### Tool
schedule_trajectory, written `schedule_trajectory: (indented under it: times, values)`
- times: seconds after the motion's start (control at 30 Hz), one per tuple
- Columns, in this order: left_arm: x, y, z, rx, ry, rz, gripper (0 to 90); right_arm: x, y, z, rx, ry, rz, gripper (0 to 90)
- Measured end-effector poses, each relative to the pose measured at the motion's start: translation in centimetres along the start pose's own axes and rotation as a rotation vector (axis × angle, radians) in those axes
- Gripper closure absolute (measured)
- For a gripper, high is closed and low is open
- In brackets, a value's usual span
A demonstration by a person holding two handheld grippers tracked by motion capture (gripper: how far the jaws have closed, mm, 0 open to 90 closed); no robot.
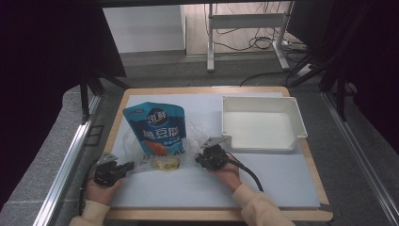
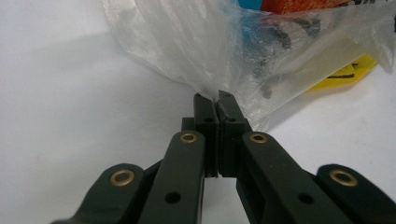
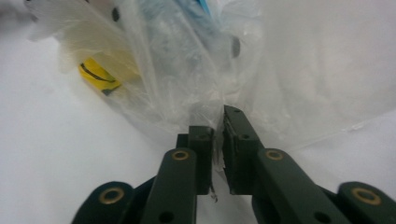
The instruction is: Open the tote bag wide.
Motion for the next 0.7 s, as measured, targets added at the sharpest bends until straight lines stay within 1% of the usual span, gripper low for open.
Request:
schedule_trajectory:
  times: [0.07,0.1,0.13,0.17,0.27,0.33,0.4,0.53,0.57,0.63,0.7]
  values:
    - [0.0,0.0,0.0,0.002,0.0,0.0,89.5,0.5,-0.2,0.5,-0.005,-0.016,0.002,71.2]
    - [0.1,0.0,0.0,0.002,0.0,0.0,89.5,1.0,-0.4,1.2,-0.02,-0.02,0.012,68.4]
    - [0.1,0.0,0.0,0.002,0.001,0.0,89.5,1.1,-0.5,1.5,-0.028,-0.017,0.014,67.4]
    - [0.1,0.0,0.0,0.002,0.001,-0.001,89.5,1.4,-0.7,2.2,-0.051,-0.011,0.021,65.6]
    - [0.0,0.0,0.0,0.003,0.003,-0.002,89.5,2.0,-1.1,3.9,-0.09,-0.014,0.02,61.7]
    - [0.0,0.0,0.0,0.006,0.004,-0.003,89.5,2.2,-1.5,5.2,-0.118,0.0,0.024,59.9]
    - [0.0,0.1,-0.1,0.009,0.004,-0.005,89.4,2.3,-1.9,6.6,-0.148,0.013,0.029,59.1]
    - [-0.1,0.0,-0.1,0.008,0.006,-0.002,89.4,2.3,-3.0,9.8,-0.209,0.035,0.021,58.5]
    - [-0.1,0.0,-0.1,0.007,0.007,-0.002,89.4,2.3,-3.2,10.3,-0.22,0.037,0.02,58.8]
    - [-0.1,0.0,-0.1,0.005,0.006,0.0,89.4,2.7,-4.0,11.9,-0.256,0.034,0.032,62.8]
    - [-0.1,0.0,0.0,0.008,0.006,-0.004,89.4,3.2,-4.9,13.1,-0.28,0.034,0.046,67.9]
Point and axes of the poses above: each handheld gripper's, and its own axes: z roughly backward along the jaws, y roughly out of its underside, x roughly to its left, the point moved 10 cm from there along -z, roughly forward along the jaws, and after that the axes turned 4 degrees about -z, right-handed, at the moved point
